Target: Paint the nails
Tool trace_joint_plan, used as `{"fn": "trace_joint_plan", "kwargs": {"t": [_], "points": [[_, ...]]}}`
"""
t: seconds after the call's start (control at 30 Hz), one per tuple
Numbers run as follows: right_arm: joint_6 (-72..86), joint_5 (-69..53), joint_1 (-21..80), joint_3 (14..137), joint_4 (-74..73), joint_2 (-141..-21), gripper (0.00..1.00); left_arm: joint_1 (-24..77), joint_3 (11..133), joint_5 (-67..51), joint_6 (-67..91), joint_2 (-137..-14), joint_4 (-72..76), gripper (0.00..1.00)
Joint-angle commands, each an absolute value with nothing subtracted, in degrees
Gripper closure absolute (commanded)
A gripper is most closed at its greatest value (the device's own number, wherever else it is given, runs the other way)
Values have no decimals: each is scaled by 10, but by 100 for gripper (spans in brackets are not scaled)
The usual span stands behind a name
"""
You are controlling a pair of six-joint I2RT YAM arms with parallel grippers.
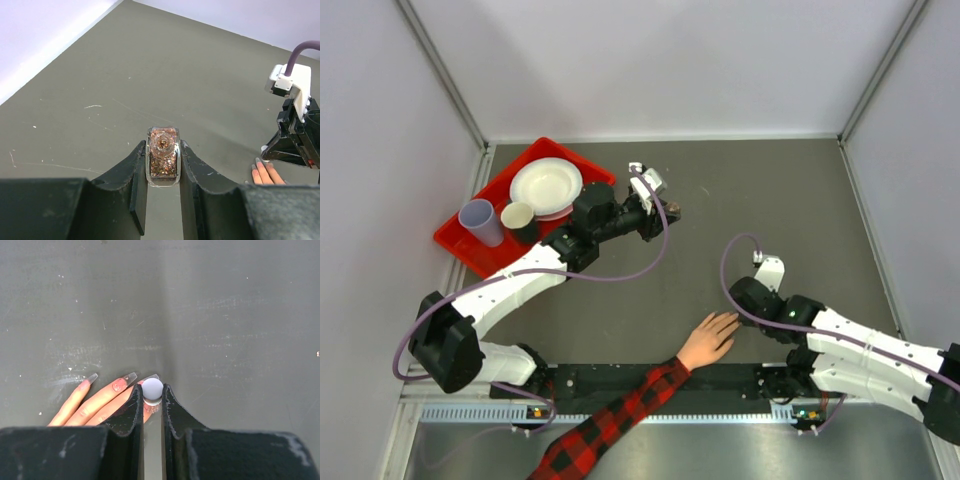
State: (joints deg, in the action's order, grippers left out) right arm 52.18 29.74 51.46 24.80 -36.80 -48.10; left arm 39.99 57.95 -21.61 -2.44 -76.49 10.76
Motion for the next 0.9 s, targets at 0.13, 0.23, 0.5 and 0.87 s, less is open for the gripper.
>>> {"fn": "trace_joint_plan", "kwargs": {"t": [0.13, 0.23, 0.5, 0.87], "points": [[519, 314, 505, 259, -353, -491, 100, 397, 589, -225, -18, -762, 143, 100], [517, 316, 501, 258, -352, -490, 100, 396, 589, -225, -17, -762, 144, 100], [519, 319, 498, 258, -353, -489, 100, 395, 589, -226, -17, -762, 143, 100], [525, 327, 493, 257, -356, -494, 100, 394, 589, -226, -16, -761, 143, 100]]}}
